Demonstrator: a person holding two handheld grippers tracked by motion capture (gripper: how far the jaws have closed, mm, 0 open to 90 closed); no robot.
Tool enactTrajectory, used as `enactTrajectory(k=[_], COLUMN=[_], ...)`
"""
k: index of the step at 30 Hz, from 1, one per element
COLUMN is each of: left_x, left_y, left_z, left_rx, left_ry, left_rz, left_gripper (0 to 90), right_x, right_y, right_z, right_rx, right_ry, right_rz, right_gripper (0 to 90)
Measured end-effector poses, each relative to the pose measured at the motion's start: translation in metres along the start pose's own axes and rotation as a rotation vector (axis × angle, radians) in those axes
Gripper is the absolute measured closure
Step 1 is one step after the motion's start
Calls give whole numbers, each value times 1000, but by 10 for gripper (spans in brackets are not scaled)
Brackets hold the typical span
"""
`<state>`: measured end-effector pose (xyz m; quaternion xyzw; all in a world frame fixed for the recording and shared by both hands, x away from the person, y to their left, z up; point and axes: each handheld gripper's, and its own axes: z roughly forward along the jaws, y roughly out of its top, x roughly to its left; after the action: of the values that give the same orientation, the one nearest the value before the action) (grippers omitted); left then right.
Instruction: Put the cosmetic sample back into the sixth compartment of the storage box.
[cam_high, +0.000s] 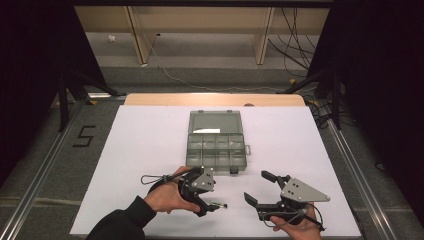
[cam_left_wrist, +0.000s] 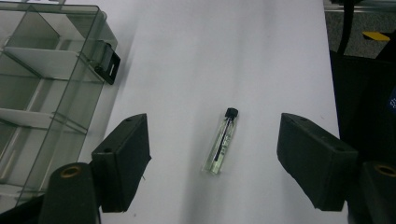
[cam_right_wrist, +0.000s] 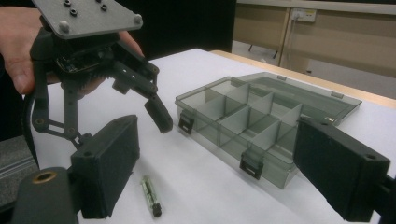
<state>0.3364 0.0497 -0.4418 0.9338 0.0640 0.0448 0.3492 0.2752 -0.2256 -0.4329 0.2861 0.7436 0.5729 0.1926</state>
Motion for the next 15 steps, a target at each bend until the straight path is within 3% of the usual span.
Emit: enactTrajectory(k=[6, 7, 9, 11, 12, 14, 15], left_x=[1, 2, 1, 1, 1, 1, 2], left_y=[5, 5, 6, 6, 7, 8, 9], left_z=[7, 8, 11, 15, 16, 18, 18], left_rx=[33, 38, 47, 57, 68, 79, 96], left_ry=[-12, -12, -17, -20, -22, -32, -32], left_rz=[31, 35, 31, 32, 43, 37, 48], left_gripper=[279, 294, 295, 314, 320, 339, 341], right_x=[0, -2, -2, 0, -2, -2, 0], right_y=[0, 0, 0, 0, 0, 0, 0], right_z=[0, 0, 0, 0, 1, 1, 0], right_rx=[1, -8, -14, -6, -27, -20, -5], right_ry=[-1, -19, -17, -5, -20, -12, -1], right_rz=[1, -32, -32, 1, -31, -22, 7], right_gripper=[158, 158, 158, 158, 158, 158, 158])
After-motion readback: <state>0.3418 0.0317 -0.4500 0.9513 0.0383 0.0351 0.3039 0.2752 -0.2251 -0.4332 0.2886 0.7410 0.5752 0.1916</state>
